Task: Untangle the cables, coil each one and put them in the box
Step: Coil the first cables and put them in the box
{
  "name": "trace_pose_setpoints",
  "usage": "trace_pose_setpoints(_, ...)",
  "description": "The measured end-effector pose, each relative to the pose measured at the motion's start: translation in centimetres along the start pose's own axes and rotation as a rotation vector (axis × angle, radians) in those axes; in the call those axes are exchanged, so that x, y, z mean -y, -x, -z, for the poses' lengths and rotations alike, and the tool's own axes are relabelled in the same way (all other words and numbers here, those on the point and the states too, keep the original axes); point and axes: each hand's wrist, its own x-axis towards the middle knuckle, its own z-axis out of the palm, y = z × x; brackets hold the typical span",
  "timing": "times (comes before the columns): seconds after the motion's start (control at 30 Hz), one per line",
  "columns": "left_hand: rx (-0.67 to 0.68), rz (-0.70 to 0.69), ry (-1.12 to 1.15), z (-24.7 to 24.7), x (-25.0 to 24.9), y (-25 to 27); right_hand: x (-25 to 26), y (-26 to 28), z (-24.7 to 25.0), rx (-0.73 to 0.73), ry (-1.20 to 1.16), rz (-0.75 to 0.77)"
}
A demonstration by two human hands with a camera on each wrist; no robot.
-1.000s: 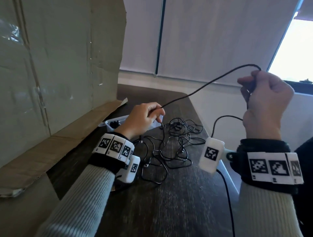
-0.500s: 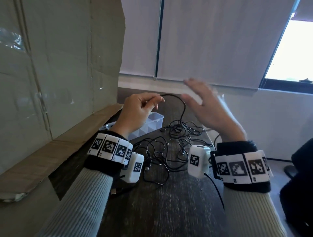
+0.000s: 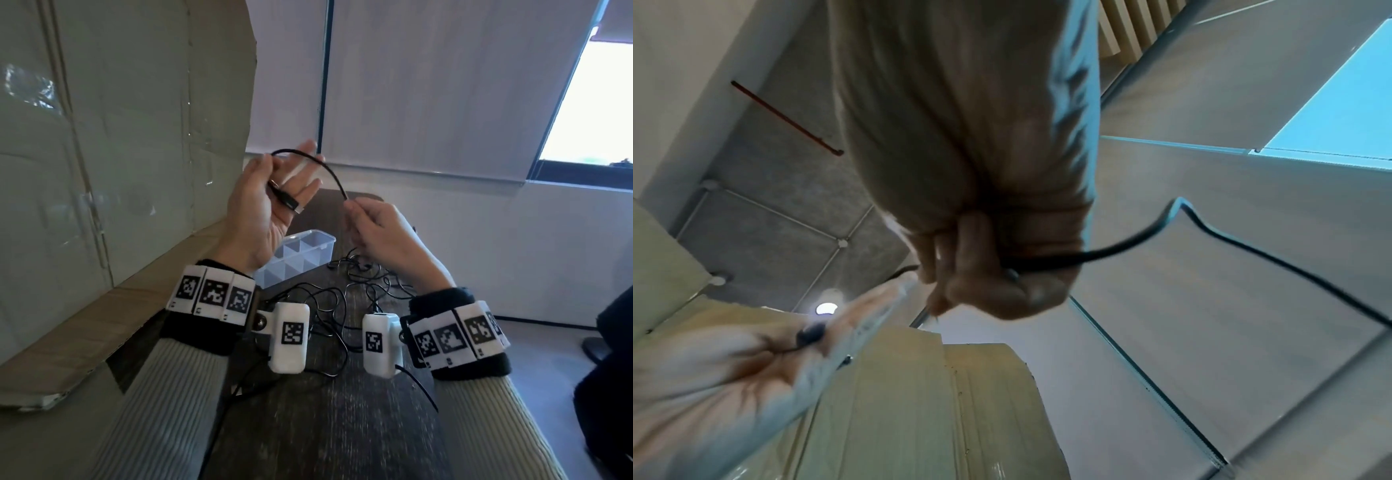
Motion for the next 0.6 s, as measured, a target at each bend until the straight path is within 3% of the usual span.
trace_pose_setpoints(0.1, 0.004, 0.037, 0.074, 0.3, -0.7, 0.1, 1.2, 0.8, 0.0, 0.154, 0.101, 0.045)
trace_pose_setpoints(0.33, -0.150, 0.016, 0.155, 0.4, -0.7, -0.1, 2.4, 1.8, 0.9, 0.493, 0.158, 0.053)
trace_pose_setpoints(0.47, -0.159, 0.007, -0.120, 0.9, -0.5, -0.4, 2.9, 2.0, 2.5, 0.432, 0.151, 0.107)
trace_pose_setpoints(0.6, -0.016, 0.047, -0.468, 0.7, 0.4, 0.0, 3.5, 2.2, 3.3, 0.317, 0.172, 0.206)
